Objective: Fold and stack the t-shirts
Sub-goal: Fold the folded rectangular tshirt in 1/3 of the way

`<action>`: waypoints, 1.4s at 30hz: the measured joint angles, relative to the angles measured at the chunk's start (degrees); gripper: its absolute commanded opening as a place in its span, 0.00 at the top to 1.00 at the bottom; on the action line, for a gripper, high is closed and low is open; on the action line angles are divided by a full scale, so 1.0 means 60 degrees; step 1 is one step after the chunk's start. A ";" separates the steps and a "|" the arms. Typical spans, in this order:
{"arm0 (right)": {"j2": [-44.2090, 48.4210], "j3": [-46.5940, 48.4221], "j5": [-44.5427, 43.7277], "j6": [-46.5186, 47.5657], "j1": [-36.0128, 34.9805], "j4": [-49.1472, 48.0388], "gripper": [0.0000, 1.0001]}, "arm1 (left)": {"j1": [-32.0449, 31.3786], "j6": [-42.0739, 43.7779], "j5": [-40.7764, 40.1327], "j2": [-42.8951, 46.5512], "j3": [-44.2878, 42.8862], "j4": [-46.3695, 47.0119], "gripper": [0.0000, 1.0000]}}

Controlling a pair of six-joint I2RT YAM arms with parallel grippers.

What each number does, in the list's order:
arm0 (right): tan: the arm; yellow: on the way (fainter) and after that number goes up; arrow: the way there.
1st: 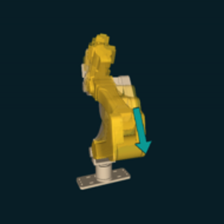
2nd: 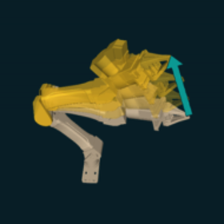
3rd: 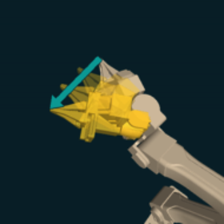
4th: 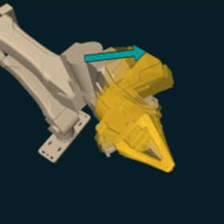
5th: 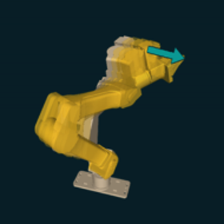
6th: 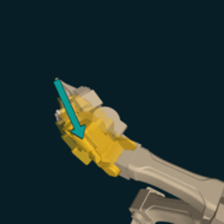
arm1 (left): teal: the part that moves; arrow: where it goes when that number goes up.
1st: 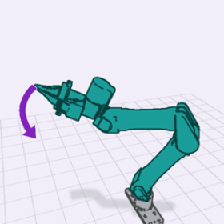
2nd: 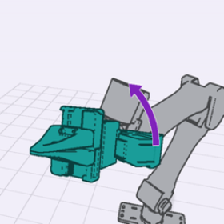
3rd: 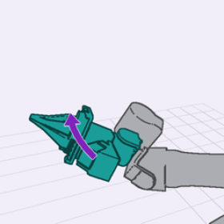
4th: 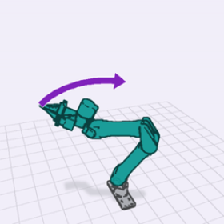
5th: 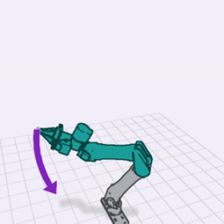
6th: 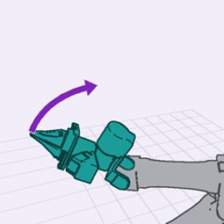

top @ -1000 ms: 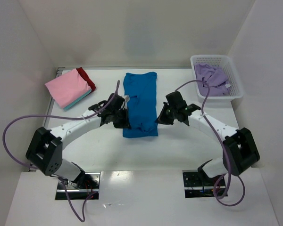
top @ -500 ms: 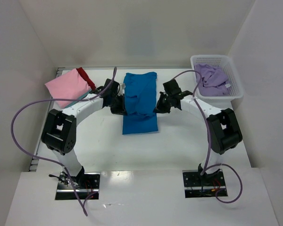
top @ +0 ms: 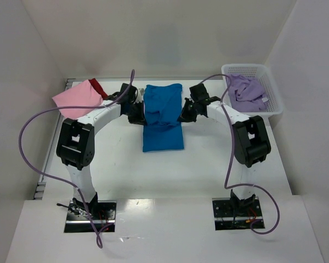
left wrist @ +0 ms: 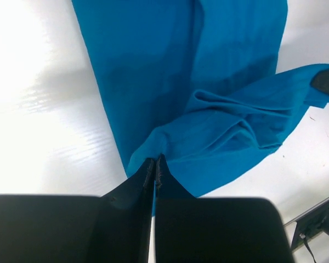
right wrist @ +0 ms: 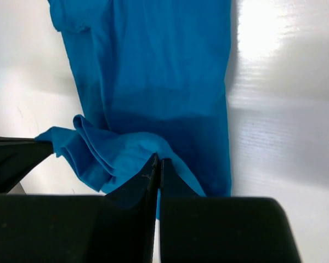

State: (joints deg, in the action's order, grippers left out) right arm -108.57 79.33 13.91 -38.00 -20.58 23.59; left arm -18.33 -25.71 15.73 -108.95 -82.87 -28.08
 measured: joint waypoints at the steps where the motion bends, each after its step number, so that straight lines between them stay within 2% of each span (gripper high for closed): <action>1: -0.0117 0.0084 0.0018 0.0025 0.0000 0.0004 1.00 | 0.0018 0.0015 0.0004 -0.0080 -0.0062 -0.0004 1.00; 13: -0.0911 0.0710 0.0080 0.0146 0.0073 -0.0004 1.00 | 0.0251 0.0055 0.0040 -0.0787 -0.0637 -0.0146 1.00; 24: -0.0994 0.0973 -0.0073 0.0178 0.0135 -0.0018 1.00 | 0.0466 0.0273 0.0328 -0.1209 -0.1413 -0.0197 1.00; 38: -0.1024 0.0973 -0.0386 0.0171 0.0317 -0.0018 1.00 | 0.0466 0.0339 0.0466 -0.1741 -0.1577 -0.0189 0.97; 39: -0.1038 0.0973 -0.0393 0.0171 0.0317 -0.0018 0.94 | 0.0466 0.0342 0.0466 -0.1756 -0.1603 -0.0189 0.96; 42: -0.1064 0.0969 -0.0386 0.0171 0.0317 -0.0058 0.93 | 0.0466 0.0386 0.0466 -0.1832 -0.1800 -0.0197 0.92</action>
State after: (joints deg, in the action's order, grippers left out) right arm -114.96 85.14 11.60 -36.97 -18.68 23.24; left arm -15.53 -23.40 18.52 -119.94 -93.67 -29.26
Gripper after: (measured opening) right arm 0.058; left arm 0.061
